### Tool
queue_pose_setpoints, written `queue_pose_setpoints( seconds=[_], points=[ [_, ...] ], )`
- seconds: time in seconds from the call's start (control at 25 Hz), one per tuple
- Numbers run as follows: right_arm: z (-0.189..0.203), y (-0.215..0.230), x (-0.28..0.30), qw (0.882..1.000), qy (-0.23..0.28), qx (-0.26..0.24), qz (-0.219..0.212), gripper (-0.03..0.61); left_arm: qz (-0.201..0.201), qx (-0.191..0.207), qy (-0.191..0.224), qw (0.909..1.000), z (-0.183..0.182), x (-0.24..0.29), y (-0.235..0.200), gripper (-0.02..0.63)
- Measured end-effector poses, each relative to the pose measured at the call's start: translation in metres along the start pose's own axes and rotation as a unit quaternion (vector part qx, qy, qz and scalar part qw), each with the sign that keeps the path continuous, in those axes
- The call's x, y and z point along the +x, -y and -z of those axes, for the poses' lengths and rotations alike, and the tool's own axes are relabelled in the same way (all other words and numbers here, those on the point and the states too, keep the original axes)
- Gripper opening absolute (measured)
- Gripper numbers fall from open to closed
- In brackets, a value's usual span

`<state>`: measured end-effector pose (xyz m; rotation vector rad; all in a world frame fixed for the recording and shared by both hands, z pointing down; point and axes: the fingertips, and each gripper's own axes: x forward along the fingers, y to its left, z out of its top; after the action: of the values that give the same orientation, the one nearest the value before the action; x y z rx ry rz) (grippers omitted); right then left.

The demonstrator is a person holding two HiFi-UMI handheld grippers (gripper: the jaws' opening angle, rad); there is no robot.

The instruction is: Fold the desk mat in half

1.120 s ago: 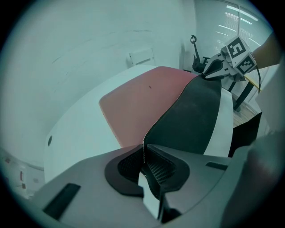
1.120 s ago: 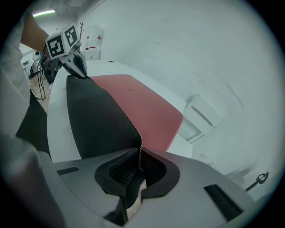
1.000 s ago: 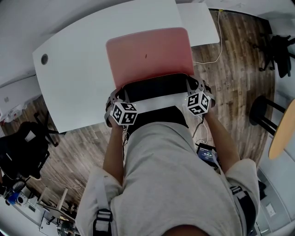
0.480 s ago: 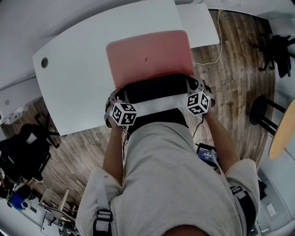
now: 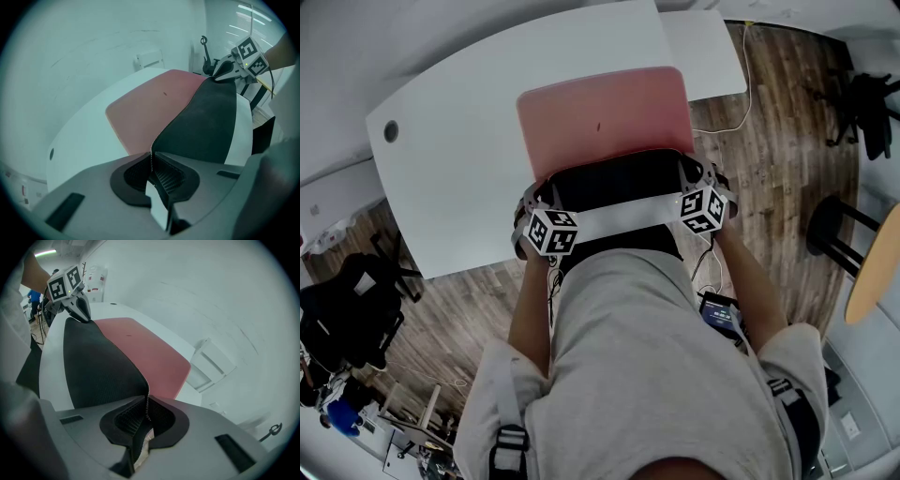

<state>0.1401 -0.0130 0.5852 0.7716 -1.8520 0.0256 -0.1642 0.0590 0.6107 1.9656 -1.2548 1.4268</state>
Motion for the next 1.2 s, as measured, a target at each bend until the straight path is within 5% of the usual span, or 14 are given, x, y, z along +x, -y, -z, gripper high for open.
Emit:
queue_pose_setpoints(
  seconds=[1.2],
  points=[
    [-0.02, 0.02, 0.021, 0.999, 0.02, -0.016, -0.024, 0.052, -0.023, -0.015, -0.019, 0.9994, -0.014, 0.011, -0.023, 0.028]
  ],
)
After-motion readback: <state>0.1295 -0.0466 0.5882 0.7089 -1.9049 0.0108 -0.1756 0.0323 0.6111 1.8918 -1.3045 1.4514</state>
